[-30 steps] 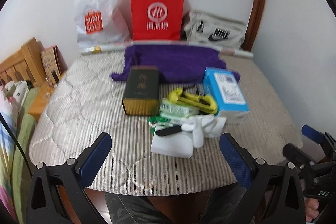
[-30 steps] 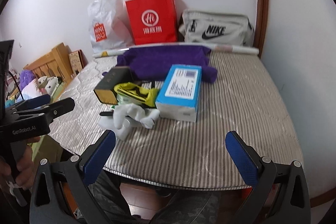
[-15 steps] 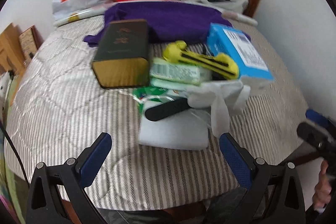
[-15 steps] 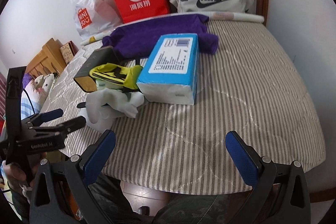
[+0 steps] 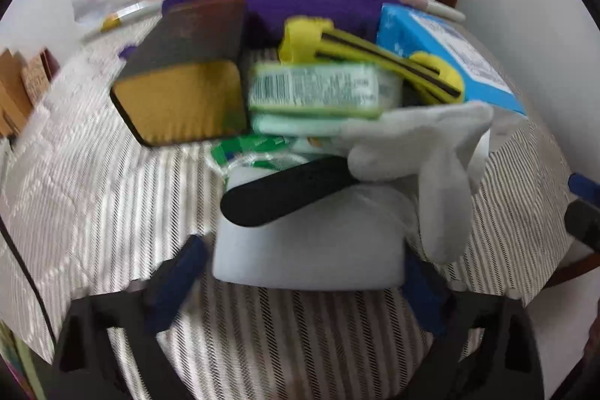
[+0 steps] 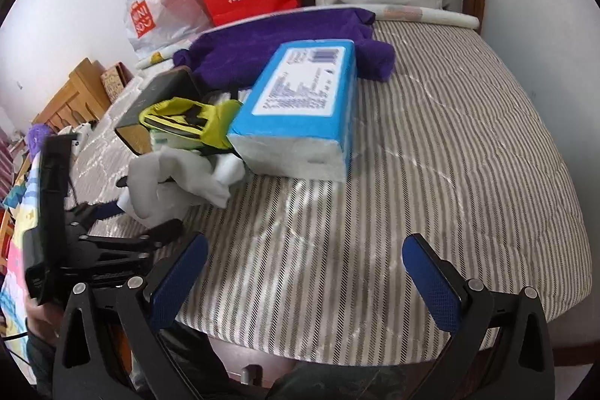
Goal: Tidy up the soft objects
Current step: 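Lower the left tool onto the white sponge block and close on it, then grasp the yellow-black pouch with the right tool while the left tool holds the sponge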
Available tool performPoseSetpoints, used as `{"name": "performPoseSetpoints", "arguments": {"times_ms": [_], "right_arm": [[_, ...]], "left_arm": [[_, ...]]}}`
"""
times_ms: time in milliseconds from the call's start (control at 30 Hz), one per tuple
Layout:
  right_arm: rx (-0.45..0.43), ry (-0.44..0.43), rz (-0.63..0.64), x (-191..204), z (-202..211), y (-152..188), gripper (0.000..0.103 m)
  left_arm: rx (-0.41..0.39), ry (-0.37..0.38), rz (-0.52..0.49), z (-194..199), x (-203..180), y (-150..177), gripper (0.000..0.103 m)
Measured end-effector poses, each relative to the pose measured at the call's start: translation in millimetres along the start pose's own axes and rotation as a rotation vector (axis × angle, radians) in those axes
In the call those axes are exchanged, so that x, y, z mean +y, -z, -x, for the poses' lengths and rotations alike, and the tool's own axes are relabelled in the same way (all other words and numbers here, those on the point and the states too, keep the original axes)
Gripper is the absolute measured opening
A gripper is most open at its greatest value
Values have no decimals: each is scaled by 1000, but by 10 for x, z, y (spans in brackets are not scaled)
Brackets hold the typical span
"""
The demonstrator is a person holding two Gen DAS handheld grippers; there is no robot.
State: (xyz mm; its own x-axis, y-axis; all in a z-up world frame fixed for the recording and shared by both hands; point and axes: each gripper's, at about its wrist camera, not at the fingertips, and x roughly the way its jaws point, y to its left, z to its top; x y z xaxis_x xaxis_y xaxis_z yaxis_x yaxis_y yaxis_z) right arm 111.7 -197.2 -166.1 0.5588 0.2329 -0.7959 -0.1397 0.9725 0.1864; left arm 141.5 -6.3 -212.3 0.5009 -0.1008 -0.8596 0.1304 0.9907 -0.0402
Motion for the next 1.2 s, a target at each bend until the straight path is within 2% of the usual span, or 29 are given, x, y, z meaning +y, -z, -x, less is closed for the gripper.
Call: {"name": "performPoseSetpoints", "arguments": {"times_ms": [33, 133, 233, 333, 567, 667, 833, 1000, 1100, 1200], "right_arm": [[-15, -5, 5, 18, 13, -10, 103], [-60, -60, 1, 83, 49, -46, 103], [-61, -147, -41, 120, 25, -96, 102], [-63, -179, -54, 197, -9, -149, 102], [-49, -159, 45, 541, -156, -221, 100], [-33, -146, 88, 685, -256, -230, 96], [-15, -143, 137, 884, -370, -296, 90], [-75, -92, 225, 1104, -351, -439, 88], [-98, -39, 284, 1225, -441, -538, 87], [-99, -25, 328, 1313, -602, -615, 87]], "left_arm": [[-2, 24, -8, 18, -5, -3, 80], [-10, 2, -26, 55, 24, 4, 80], [-11, -24, -42, 97, 112, 17, 80], [-8, -55, -46, 125, 215, 26, 80], [-24, -149, 26, 224, 642, 83, 80], [-35, -163, 63, 242, 804, 87, 80], [-34, -147, 108, 175, 999, 95, 80], [-42, -77, 148, 127, 1139, 98, 80], [-52, -70, 145, 114, 1141, 98, 82], [-60, -73, 146, 95, 1146, 88, 82]]}}
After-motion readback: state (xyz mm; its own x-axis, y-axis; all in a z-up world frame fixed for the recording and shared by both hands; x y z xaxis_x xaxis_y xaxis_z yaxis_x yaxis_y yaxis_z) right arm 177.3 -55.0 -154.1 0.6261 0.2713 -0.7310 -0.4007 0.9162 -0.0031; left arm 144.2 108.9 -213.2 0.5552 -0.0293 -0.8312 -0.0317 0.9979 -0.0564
